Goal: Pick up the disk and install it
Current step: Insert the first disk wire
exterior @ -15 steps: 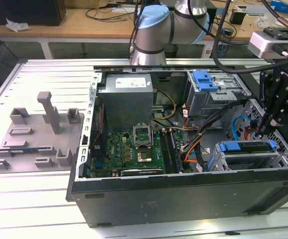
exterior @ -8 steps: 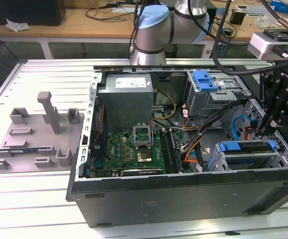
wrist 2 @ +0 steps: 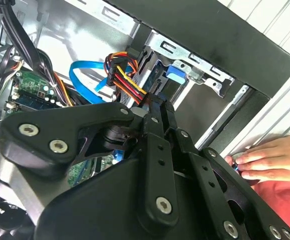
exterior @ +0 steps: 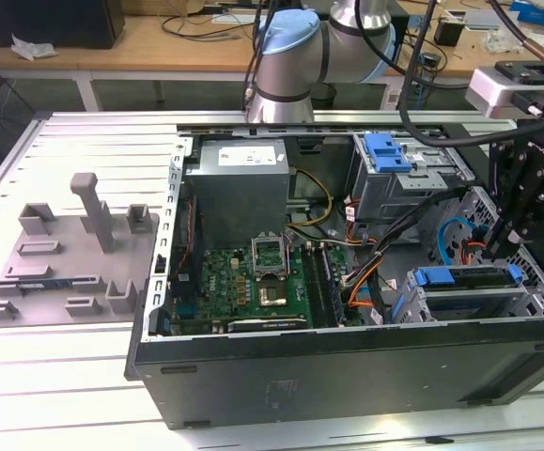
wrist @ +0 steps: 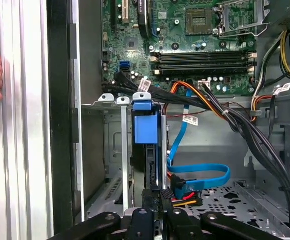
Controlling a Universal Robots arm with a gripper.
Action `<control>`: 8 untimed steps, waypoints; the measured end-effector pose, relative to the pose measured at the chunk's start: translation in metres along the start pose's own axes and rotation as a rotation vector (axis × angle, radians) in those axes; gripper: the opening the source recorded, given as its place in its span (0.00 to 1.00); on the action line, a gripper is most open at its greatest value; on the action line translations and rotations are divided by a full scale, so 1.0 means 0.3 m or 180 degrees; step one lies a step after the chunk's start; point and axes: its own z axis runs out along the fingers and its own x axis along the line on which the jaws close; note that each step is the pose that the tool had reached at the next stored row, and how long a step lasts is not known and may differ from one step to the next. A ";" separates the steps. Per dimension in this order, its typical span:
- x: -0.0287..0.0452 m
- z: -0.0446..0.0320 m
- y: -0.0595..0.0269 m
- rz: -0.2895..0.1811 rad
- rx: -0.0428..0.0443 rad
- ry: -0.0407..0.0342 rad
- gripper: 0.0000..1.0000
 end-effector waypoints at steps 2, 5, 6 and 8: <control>0.000 0.001 0.000 0.0022 -0.0002 0.0000 0.17; 0.000 0.002 0.000 0.0053 -0.0005 0.0000 0.17; 0.000 0.003 0.000 0.0062 -0.0006 0.0001 0.17; 0.001 0.004 0.000 0.0078 -0.0008 0.0001 0.17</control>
